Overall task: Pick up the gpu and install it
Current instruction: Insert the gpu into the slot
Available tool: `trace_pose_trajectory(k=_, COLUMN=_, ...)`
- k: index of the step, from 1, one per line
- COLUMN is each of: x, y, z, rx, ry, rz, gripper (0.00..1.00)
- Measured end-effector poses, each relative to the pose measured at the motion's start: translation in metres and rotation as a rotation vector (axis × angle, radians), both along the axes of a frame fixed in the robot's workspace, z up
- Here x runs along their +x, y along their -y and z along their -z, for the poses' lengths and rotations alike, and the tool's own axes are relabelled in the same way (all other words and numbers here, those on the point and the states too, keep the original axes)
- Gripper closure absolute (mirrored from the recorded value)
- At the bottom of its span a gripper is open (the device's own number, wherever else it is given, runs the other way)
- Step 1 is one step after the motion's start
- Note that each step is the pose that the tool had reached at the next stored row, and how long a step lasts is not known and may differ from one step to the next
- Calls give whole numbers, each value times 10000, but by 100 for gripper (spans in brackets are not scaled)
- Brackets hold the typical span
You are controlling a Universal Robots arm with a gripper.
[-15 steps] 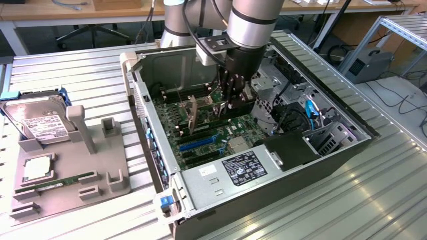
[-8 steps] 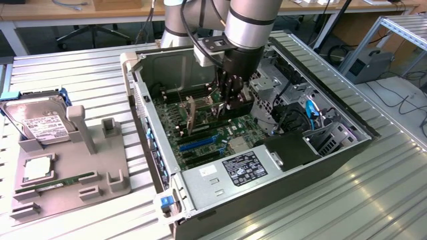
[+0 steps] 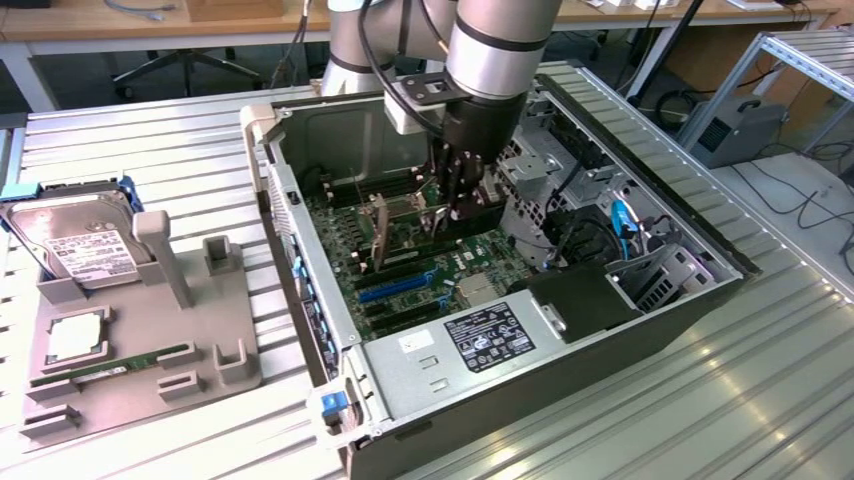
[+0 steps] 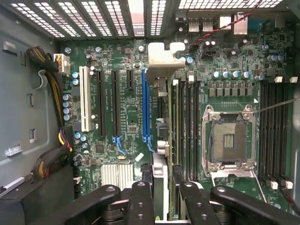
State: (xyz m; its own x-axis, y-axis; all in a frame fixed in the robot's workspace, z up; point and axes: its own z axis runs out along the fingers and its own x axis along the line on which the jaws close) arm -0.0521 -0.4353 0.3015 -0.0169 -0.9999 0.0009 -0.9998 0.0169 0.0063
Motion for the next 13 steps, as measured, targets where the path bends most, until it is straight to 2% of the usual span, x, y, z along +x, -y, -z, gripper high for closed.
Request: trace_pose_trajectory(k=13, x=-59, y=4, z=9, rx=0, ry=0, rz=0, gripper=73)
